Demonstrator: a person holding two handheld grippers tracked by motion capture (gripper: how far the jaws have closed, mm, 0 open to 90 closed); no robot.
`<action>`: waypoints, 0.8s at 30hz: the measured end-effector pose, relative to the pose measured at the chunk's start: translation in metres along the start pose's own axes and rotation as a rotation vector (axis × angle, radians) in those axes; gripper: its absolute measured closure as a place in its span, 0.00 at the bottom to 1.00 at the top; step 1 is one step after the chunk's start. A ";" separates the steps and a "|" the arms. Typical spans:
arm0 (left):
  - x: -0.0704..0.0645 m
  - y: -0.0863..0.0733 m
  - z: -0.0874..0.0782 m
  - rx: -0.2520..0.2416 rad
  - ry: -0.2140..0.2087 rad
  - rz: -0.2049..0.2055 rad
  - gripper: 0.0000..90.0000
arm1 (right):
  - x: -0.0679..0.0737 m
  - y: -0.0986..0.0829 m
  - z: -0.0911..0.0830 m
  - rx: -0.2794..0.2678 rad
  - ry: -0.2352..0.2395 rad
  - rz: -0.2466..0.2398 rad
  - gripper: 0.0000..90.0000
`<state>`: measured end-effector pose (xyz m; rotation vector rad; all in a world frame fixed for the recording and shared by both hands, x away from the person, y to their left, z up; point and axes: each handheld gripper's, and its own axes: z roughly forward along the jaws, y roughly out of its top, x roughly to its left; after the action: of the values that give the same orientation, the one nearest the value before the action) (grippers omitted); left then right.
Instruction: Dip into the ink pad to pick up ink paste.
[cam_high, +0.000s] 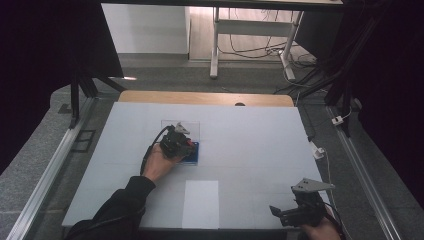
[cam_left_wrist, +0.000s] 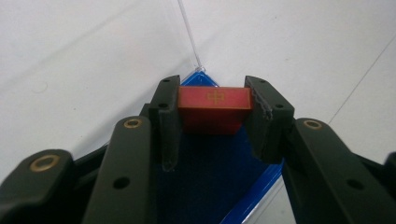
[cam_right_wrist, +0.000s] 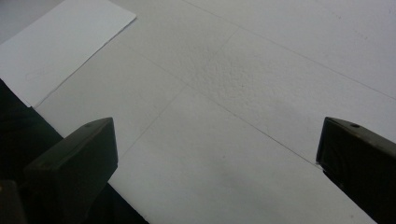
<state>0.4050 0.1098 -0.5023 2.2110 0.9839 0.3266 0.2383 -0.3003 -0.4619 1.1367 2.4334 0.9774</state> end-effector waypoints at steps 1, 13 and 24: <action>0.001 0.000 -0.002 -0.002 0.010 -0.002 0.65 | 0.000 0.000 0.000 0.000 0.000 0.000 0.00; 0.018 -0.003 -0.031 -0.039 0.032 -0.016 0.65 | 0.001 0.000 0.000 -0.001 0.000 -0.004 0.00; 0.034 -0.018 -0.043 -0.018 0.049 -0.057 0.65 | 0.001 0.000 -0.001 -0.001 -0.001 -0.007 0.00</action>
<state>0.3983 0.1643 -0.4847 2.1632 1.0640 0.3643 0.2373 -0.2998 -0.4616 1.1271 2.4345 0.9753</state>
